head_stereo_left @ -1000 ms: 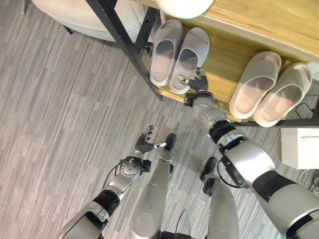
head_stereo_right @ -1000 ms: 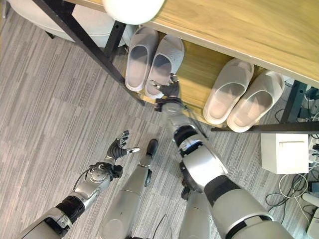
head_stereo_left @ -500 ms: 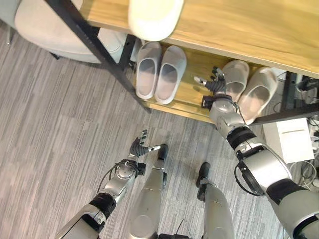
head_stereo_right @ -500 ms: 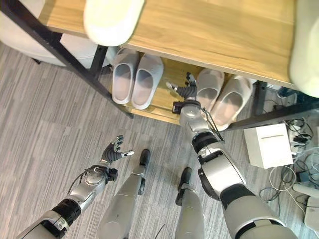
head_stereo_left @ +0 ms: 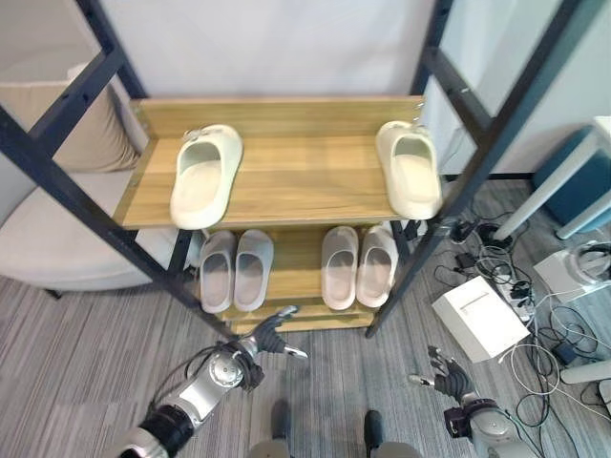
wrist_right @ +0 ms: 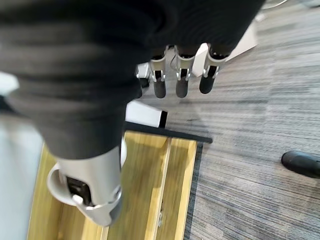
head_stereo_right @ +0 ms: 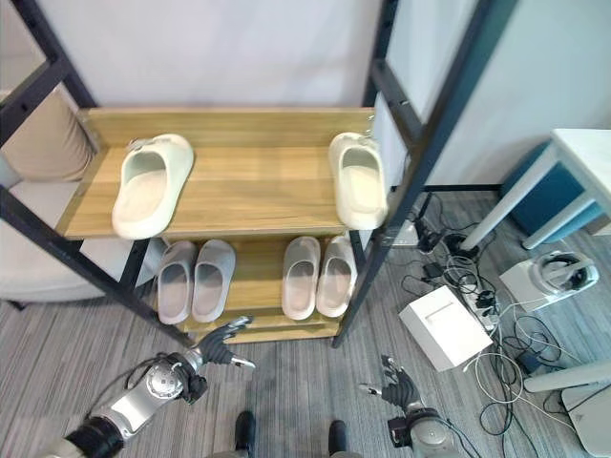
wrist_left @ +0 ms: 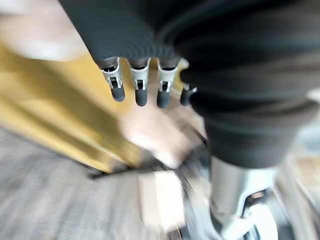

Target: Arrange the slippers neatly on the shoe rack.

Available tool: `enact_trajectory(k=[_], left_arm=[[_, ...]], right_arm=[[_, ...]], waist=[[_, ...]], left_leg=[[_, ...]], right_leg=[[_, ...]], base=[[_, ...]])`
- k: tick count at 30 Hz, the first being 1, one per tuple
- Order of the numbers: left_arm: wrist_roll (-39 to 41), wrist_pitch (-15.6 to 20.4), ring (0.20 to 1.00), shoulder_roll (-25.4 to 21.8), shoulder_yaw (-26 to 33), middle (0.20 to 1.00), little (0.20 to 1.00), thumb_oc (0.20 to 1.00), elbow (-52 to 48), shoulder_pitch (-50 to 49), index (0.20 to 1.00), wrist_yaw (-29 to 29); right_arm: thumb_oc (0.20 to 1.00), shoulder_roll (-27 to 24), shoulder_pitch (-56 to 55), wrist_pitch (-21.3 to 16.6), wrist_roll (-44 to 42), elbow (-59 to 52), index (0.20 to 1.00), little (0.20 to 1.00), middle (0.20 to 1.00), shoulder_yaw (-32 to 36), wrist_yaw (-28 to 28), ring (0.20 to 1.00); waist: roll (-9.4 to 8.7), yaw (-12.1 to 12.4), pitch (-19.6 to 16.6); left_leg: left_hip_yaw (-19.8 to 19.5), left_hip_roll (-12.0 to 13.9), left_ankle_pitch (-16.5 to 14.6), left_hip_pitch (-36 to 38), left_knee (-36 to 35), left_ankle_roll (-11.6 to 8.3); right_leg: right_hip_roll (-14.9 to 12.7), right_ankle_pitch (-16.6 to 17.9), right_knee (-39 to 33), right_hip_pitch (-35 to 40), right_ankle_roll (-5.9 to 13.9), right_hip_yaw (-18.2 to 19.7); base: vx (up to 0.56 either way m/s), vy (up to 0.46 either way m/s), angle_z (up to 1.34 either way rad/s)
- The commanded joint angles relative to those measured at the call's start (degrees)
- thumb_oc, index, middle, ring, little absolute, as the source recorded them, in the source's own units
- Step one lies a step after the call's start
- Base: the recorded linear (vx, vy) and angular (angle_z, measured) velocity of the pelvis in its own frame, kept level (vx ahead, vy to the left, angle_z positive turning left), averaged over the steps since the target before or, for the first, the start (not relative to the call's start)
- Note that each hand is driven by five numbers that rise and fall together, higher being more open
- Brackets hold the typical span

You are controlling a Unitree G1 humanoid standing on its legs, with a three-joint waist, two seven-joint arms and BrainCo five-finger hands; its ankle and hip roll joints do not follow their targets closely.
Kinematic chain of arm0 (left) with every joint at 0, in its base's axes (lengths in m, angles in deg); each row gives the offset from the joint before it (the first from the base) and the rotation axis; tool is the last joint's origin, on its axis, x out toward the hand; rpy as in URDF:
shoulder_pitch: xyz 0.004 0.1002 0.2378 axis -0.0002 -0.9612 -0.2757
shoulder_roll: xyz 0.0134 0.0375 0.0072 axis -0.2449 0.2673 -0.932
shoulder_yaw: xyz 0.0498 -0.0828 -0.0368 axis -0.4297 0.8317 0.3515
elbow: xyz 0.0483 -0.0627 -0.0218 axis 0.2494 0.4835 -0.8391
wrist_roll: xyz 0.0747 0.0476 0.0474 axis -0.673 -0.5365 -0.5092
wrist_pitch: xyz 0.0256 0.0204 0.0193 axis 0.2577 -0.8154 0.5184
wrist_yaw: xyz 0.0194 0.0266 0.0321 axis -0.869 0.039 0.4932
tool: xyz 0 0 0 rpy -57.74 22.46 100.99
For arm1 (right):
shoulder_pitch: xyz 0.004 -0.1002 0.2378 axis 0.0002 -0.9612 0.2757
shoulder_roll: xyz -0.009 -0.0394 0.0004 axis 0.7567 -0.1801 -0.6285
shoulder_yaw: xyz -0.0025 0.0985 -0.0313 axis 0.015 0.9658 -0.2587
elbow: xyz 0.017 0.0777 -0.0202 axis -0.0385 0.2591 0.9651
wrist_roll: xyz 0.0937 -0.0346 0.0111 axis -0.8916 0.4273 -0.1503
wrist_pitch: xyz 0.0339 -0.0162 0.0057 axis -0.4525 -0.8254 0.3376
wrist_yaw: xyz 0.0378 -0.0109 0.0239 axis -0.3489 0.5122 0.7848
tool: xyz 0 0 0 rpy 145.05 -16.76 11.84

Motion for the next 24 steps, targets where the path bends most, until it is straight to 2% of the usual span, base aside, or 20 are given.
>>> enact_trajectory(k=[1,2,3,4,5,8,9,10,11,12,13,14,15,17,20,23,24], left_arm=[[-0.83,3.33,1.000,1.75,-1.37,1.000,1.000,1.000,-1.76,6.40,1.000,-5.40],[0.69,3.32,1.000,1.40,-1.55,1.000,1.000,1.000,-4.11,7.28,1.000,-5.89],[6.90,3.58,1.000,0.73,-1.69,1.000,1.000,1.000,-10.40,9.43,1.000,-7.29],[18.78,2.44,1.000,1.34,0.37,1.000,1.000,1.000,-15.83,9.33,1.000,-8.86],[26.01,2.41,1.000,2.25,4.03,1.000,1.000,1.000,-20.48,10.46,1.000,-7.82],[29.56,4.67,1.000,4.32,12.04,1.000,1.000,1.000,-23.38,12.11,1.000,-2.18],[29.35,6.83,1.000,6.13,19.19,1.000,1.000,1.000,-23.84,13.96,1.000,3.38],[28.70,7.53,1.000,6.97,21.59,1.000,1.000,1.000,-23.31,14.47,1.000,5.40],[23.82,8.80,1.000,6.25,25.61,1.000,1.000,1.000,-22.61,16.86,1.000,9.86],[11.57,9.86,1.000,4.13,30.31,1.000,1.000,1.000,-18.43,21.76,1.000,19.74],[0.55,7.87,1.000,0.68,31.79,1.000,1.000,1.000,-12.91,24.84,1.000,26.45],[0.44,7.92,1.000,0.67,31.69,1.000,1.000,1.000,-12.79,25.01,1.000,26.59],[-8.12,5.54,1.000,-4.36,31.39,1.000,1.000,1.000,-8.19,27.81,1.000,28.69],[-9.87,4.99,1.000,-5.59,30.84,1.000,1.000,1.000,-5.73,29.30,1.000,30.20],[-17.19,1.00,1.000,-15.37,26.67,1.000,1.000,1.000,8.57,35.94,1.000,34.14],[-21.20,-1.25,1.000,-21.16,22.11,1.000,1.000,1.000,15.61,39.26,1.000,34.05],[-21.17,-1.19,1.000,-21.16,21.88,1.000,1.000,1.000,15.79,39.50,1.000,34.10]], right_arm=[[1.000,0.87,5.96,-2.37,-1.27,-1.27,1.000,1.000,1.000,0.25,-0.97,1.000],[1.000,0.87,5.67,-2.36,-1.56,-1.32,1.000,1.000,1.000,0.38,-1.30,1.000],[1.000,0.96,5.24,-2.25,-1.74,-1.33,1.000,1.000,1.000,0.03,-1.67,1.000],[1.000,1.03,4.38,-2.04,-1.31,-2.02,1.000,1.000,1.000,-0.36,-2.07,1.000],[1.000,1.32,3.35,-1.92,-1.63,-3.23,1.000,1.000,1.000,-0.34,-2.40,1.000],[1.000,2.25,0.93,-1.79,-2.53,-5.48,1.000,1.000,1.000,-0.41,-3.30,1.000],[1.000,2.91,-0.39,-1.70,-2.82,-7.35,1.000,1.000,1.000,-0.62,-3.58,1.000],[1.000,3.12,-0.71,-1.55,-2.86,-7.66,1.000,1.000,1.000,-0.79,-3.78,1.000],[1.000,3.23,-1.10,-1.41,-2.99,-7.99,1.000,1.000,1.000,-1.20,-4.07,1.000],[1.000,2.86,-1.13,-1.61,-2.62,-8.08,1.000,1.000,1.000,-2.07,-4.91,1.000],[1.000,2.24,-0.80,-1.71,-2.58,-7.76,1.000,1.000,1.000,-2.88,-5.45,1.000],[1.000,2.30,-0.70,-1.72,-2.58,-7.73,1.000,1.000,1.000,-2.86,-5.44,1.000],[1.000,1.54,-0.90,-2.26,-2.76,-8.07,1.000,1.000,1.000,-3.05,-5.88,1.000],[1.000,1.44,-0.68,-2.31,-2.96,-7.86,1.000,1.000,1.000,-3.29,-5.88,1.000],[1.000,0.04,-1.09,-3.12,-3.96,-8.55,1.000,1.000,1.000,-4.13,-6.34,1.000],[1.000,-0.63,-1.23,-3.76,-5.06,-8.52,1.000,1.000,1.000,-4.46,-6.54,1.000],[1.000,-0.54,-1.20,-3.77,-5.07,-8.50,1.000,1.000,1.000,-4.44,-6.54,1.000]], waist=[[-0.05,-0.66,0.86],[0.05,-0.67,0.71],[0.34,-1.08,0.36],[0.49,-1.27,-0.19],[0.74,-1.47,-0.62],[0.91,-1.70,-1.01],[0.75,-1.69,-1.25],[0.76,-1.80,-1.26],[0.74,-1.93,-1.20],[0.81,-2.29,-1.47],[0.84,-2.62,-1.42],[0.80,-2.61,-1.41],[1.02,-2.87,-1.55],[0.99,-2.92,-1.53],[1.13,-3.55,-1.22],[1.39,-3.74,-0.86],[1.31,-3.69,-0.85]], left_leg=[[0.18,2.84,-2.64,1.51,0.13,-2.88],[0.46,2.92,-2.79,1.83,0.13,-2.90],[1.18,3.11,-2.88,2.46,0.13,-3.00],[1.36,3.31,-2.94,3.00,0.13,-3.08],[1.12,3.26,-2.90,3.28,0.13,-3.16],[0.99,3.22,-2.85,3.46,0.13,-3.34],[0.92,3.19,-2.96,3.53,0.13,-3.41],[0.98,3.19,-3.02,3.55,0.13,-3.44],[1.12,3.16,-3.40,3.89,0.13,-3.52],[1.53,3.29,-3.39,3.62,0.13,-3.73],[1.92,3.36,-3.81,4.05,0.13,-3.81],[1.91,3.36,-3.58,3.85,0.13,-3.79],[2.31,3.40,-3.96,4.20,0.13,-3.78],[2.42,3.39,-3.74,4.00,0.13,-3.71],[3.07,3.44,-3.64,3.77,0.13,-3.63],[3.31,3.47,-3.44,3.32,0.13,-3.57],[3.32,3.47,-3.43,3.29,0.13,-3.57]], right_leg=[[-3.17,-1.69,0.27,0.56,4.67,-1.14],[-3.07,-1.68,0.21,0.55,4.65,-0.82],[-2.97,-1.73,0.13,0.83,4.67,-0.31],[-2.87,-1.97,0.10,1.32,4.54,-0.10],[-2.72,-2.17,0.10,1.69,4.41,-0.10],[-2.74,-2.52,0.10,2.16,4.34,-0.44],[-2.79,-2.60,0.10,2.16,4.24,-0.30],[-2.82,-2.66,0.10,2.16,4.22,-0.24],[-2.88,-2.90,0.10,2.36,4.20,-0.06],[-2.84,-2.89,0.10,2.08,4.19,0.14],[-2.81,-3.15,0.10,2.37,4.32,0.28],[-2.81,-2.95,0.10,2.18,4.29,0.31],[-2.78,-3.15,0.10,2.29,4.51,0.53],[-2.80,-2.89,0.10,2.02,4.54,0.68],[-2.83,-2.50,0.10,1.29,5.00,1.26],[-2.81,-2.11,0.10,0.39,5.25,1.62],[-2.81,-2.10,0.10,0.36,5.25,1.63]], base=[[0.04,-0.044,-0.28],[0.03,-0.052,-0.38],[0.05,-0.071,-0.40],[0.07,-0.085,-0.28],[0.07,-0.081,-0.11],[0.04,-0.046,0.00],[0.05,-0.032,0.06],[0.06,-0.023,0.05],[0.05,-0.008,0.04],[0.08,-0.007,0.04],[0.04,-0.007,0.03],[0.06,0.008,-0.02],[0.02,0.009,-0.07],[0.01,0.010,-0.11],[0.00,0.010,-0.06],[-0.02,0.004,-0.08],[-0.01,0.005,-0.10]])
